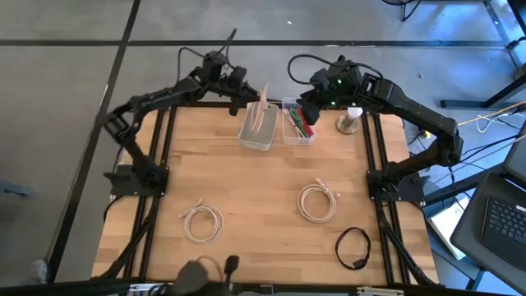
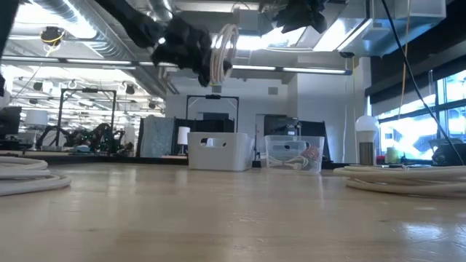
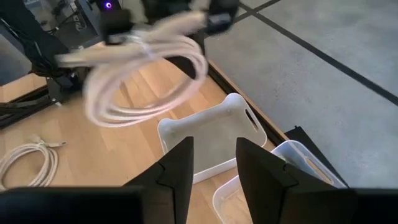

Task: Pick & Place USB Port
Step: Put the top left brown hdmi cable into the white bin, then put the left brown hdmi cable into the white bin

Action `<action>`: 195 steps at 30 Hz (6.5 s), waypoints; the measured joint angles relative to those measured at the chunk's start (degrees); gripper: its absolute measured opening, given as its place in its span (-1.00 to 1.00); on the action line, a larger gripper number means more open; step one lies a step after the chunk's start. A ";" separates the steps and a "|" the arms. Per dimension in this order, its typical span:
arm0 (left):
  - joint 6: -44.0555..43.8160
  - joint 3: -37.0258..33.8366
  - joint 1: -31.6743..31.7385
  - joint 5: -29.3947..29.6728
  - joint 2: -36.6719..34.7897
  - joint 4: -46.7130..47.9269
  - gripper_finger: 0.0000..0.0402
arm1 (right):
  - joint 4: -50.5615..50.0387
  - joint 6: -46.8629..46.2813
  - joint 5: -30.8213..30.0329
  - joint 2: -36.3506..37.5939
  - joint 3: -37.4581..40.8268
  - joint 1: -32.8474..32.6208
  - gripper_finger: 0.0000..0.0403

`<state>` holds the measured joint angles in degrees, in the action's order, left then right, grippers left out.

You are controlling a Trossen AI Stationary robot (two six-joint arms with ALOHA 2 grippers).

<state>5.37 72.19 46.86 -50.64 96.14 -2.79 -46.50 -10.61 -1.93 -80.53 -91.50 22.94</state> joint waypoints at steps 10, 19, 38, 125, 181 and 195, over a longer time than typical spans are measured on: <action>-3.11 3.73 0.05 -5.85 14.06 -3.42 -0.84 | -0.07 -3.09 0.01 0.00 0.00 -0.36 -0.39; 16.46 3.73 -3.22 6.13 15.84 -5.98 -0.84 | -0.17 -2.94 0.02 0.00 0.00 -1.11 -0.39; 45.00 3.73 1.16 18.15 14.99 7.94 -0.84 | -3.06 -3.96 -0.96 0.00 0.00 -1.11 -0.39; 52.35 3.73 -5.94 32.50 17.44 -13.67 -0.17 | -5.32 -3.89 -4.55 0.00 0.00 -1.05 -0.39; 40.90 13.50 -12.44 44.79 -1.32 50.61 -0.33 | -7.58 -3.91 -4.53 0.00 -0.01 -3.08 -0.39; 12.47 7.56 -34.98 37.05 -13.17 81.15 -0.36 | -8.69 1.53 -4.53 0.00 -0.02 -3.08 -0.39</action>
<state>17.83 79.75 11.88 -13.59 82.97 78.37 -55.19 -9.08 -6.46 -80.53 -91.53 19.86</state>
